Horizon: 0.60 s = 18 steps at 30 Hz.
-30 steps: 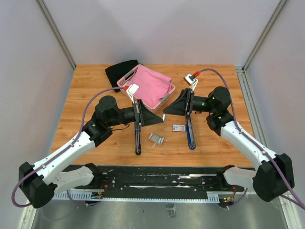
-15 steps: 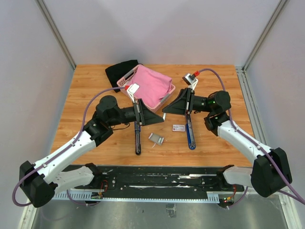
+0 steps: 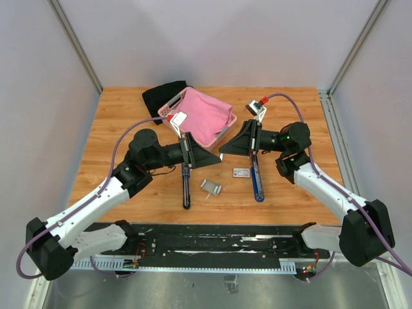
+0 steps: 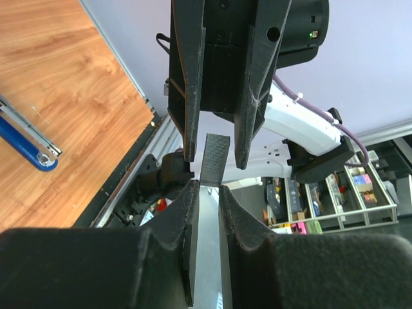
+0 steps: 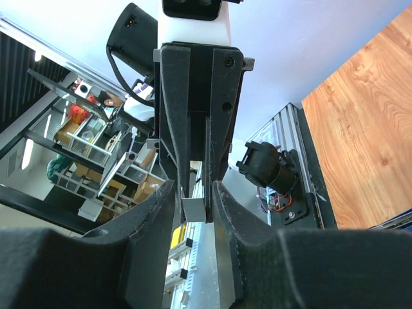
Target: Load the staples into the stapler
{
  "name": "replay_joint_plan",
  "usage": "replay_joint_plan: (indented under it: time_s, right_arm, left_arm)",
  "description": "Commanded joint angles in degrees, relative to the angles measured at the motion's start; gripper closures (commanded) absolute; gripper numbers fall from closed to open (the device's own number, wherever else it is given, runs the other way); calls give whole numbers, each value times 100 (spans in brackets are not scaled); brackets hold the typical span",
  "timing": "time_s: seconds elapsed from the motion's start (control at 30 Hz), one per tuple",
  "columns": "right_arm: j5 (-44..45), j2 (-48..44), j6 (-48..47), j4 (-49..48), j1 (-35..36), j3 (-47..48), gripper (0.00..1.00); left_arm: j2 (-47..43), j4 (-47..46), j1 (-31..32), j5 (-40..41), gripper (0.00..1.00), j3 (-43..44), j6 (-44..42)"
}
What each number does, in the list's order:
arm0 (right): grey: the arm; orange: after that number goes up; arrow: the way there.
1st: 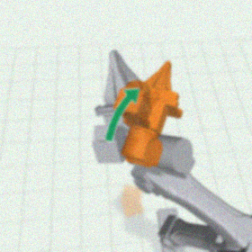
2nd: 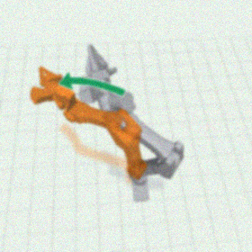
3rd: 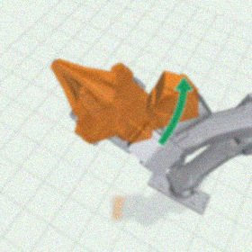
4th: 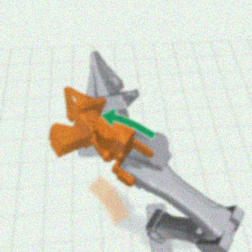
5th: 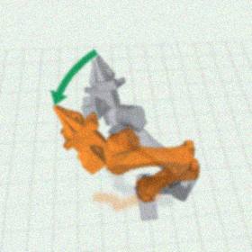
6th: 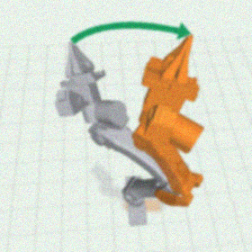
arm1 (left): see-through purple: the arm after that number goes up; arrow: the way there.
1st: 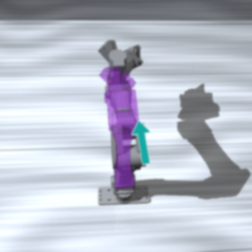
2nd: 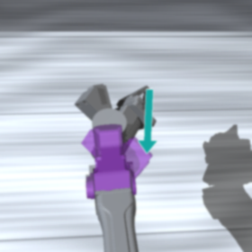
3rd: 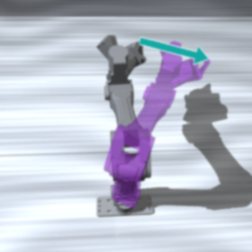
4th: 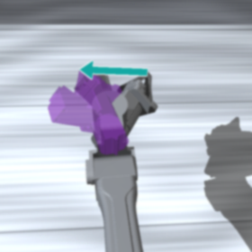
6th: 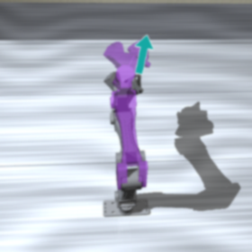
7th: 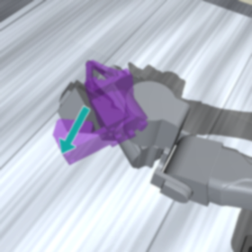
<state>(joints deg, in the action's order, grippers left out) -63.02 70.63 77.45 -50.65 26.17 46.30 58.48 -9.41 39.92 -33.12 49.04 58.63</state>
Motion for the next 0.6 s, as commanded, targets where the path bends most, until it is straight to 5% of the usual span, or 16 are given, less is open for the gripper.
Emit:
replay_joint_plan:
  time_s: [0.0, 0.33, 0.47, 0.57]
  right_arm:
    - [-29, -147, -151, -6, 81, -54, 70]
    - [153, -163, -116, -28, 81, -3, 91]
    - [305, -274, -414, 449, 62, 78, 92]
    - [665, -505, -1716, 2503, 46, 443, 93]
  left_arm:
    - [-92, -228, -28, -10, 82, 1, 43]
    - [-89, -204, -28, -14, 80, -15, 54]
    - [-202, 238, -75, 287, 45, 3, -83]
    - [-399, 472, -440, 384, 24, -274, 47]
